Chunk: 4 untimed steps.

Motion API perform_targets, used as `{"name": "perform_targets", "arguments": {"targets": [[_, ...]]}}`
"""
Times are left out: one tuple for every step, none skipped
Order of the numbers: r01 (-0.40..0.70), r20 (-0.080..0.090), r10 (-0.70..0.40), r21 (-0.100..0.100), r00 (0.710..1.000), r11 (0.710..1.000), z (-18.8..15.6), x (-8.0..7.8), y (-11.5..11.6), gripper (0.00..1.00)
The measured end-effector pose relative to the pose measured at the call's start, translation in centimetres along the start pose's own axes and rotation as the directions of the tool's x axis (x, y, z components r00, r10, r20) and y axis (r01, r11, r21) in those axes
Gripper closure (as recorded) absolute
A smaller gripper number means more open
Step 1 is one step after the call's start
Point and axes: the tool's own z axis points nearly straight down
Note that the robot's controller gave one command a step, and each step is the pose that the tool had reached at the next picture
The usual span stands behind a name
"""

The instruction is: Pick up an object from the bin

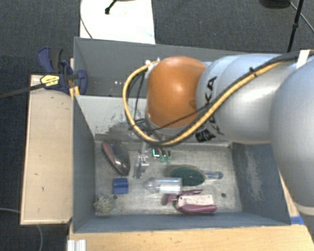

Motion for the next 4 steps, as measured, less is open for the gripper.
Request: {"name": "perform_targets", "arguments": {"targets": [[0.21,0.005,-0.21,0.001,0.978,0.978,10.4,6.0,0.1,0.0],[0.353,0.006,-0.354,0.001,0.935,0.935,10.4,6.1,4.2,0.0],[0.347,0.01,-0.347,0.001,0.938,0.938,10.2,5.9,4.2,1.0],[0.37,0.016,-0.37,0.002,0.929,0.929,-7.1,5.9,2.7,1.0]]}}
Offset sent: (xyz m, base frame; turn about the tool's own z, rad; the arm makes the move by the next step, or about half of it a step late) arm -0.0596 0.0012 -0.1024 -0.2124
